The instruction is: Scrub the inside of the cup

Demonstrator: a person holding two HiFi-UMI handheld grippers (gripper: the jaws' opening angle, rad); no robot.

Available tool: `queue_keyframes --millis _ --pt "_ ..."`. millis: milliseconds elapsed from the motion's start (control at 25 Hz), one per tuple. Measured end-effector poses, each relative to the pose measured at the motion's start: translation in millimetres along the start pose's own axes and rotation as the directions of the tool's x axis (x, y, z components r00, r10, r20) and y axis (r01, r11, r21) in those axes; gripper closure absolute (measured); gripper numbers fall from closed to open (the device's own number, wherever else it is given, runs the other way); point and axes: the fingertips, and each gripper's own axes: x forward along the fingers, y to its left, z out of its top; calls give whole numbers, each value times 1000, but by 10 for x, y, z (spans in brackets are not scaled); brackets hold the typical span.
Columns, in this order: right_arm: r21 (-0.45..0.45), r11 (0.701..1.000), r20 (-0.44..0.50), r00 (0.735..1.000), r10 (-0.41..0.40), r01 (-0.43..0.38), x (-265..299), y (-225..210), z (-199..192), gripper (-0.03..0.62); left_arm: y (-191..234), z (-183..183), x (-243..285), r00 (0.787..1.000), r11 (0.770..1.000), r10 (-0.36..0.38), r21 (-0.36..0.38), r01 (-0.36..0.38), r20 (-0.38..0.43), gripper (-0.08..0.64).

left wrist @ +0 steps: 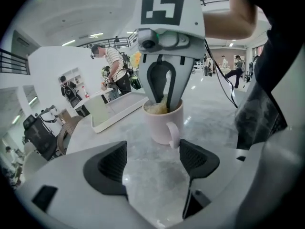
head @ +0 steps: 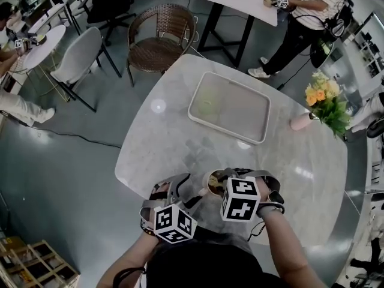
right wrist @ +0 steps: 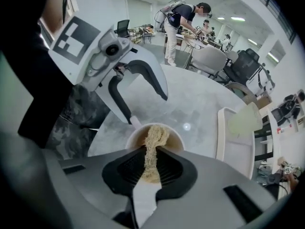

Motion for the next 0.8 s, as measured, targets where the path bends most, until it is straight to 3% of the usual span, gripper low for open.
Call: queue_keyframes --millis 120,240,320,440,560,680,800 --pt "24 998 42 997 65 -66 -101 65 29 532 133 -47 -14 999 999 36 -18 -36 -15 207" --pt "7 999 59 997 51 -52 -161 21 38 532 278 -66 -8 997 997 71 -20 -71 -26 207" --pt "-72 997 44 999 1 2 -143 -35 35 532 366 -59 2 995 996 92 -11 -92 -31 207" --pt "-237 969 -1 997 -72 69 -49 -67 13 532 443 -36 29 994 994 108 7 -108 -35 207" --pt "-307 948 -38 994 -100 83 57 -79 20 532 456 -26 34 993 993 110 38 -108 -38 207" --pt "-255 966 -48 997 -65 51 118 -83 29 532 459 -25 39 993 993 114 43 -112 -43 209" --pt "-159 986 -23 998 52 -55 89 -20 32 532 470 -15 51 992 993 120 27 -119 -46 209"
